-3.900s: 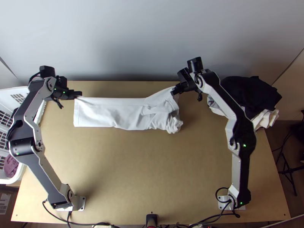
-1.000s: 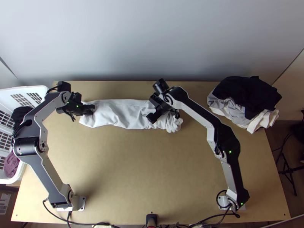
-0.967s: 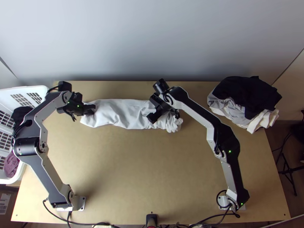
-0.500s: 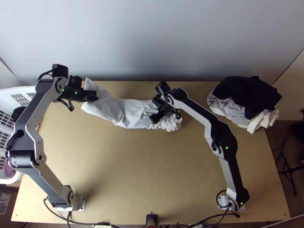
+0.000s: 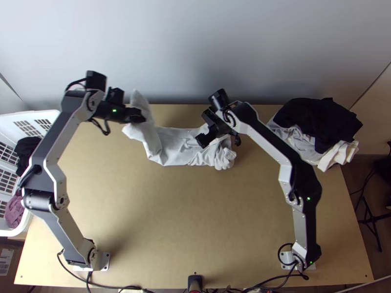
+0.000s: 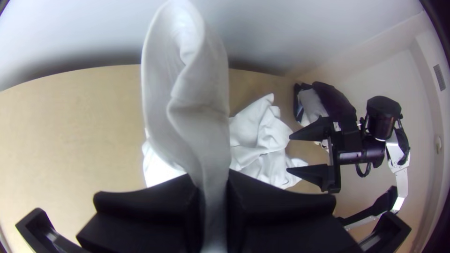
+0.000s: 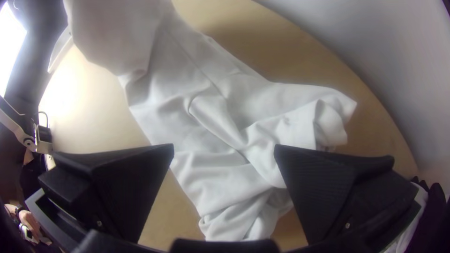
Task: Fold the t-shirt
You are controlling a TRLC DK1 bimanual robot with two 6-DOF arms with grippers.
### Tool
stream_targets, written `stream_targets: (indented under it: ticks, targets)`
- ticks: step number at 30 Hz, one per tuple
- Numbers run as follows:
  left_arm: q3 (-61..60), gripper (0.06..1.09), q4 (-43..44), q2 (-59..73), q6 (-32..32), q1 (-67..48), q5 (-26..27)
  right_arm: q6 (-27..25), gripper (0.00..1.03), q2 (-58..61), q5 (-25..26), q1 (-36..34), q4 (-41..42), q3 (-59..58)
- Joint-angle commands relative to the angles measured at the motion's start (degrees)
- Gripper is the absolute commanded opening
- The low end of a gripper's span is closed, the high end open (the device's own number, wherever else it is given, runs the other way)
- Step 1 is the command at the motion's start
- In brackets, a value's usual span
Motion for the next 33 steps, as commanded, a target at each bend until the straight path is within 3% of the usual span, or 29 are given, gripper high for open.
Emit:
stream_targets:
  ticks: [1,6,17,33]
  targets:
    - [6.12,0.09,0.64,2.87,-3.22,-6.02,2.42,0.89,0.99,-9.52,-1.12,-0.78,-4.38,0.51]
    - [9.46,0.09,2.4,3.31,-4.63,-11.11,3.22,1.6,0.99,-16.28,-1.64,-2.28,-9.04,-2.92]
    - [17.9,0.09,4.86,13.15,-4.37,-22.28,3.3,1.86,0.99,-27.27,-1.82,-6.32,-9.04,-15.57]
    - [21.15,0.09,8.99,22.29,-5.33,-21.75,3.22,1.95,0.99,-30.44,-1.73,-8.34,-10.45,-20.23]
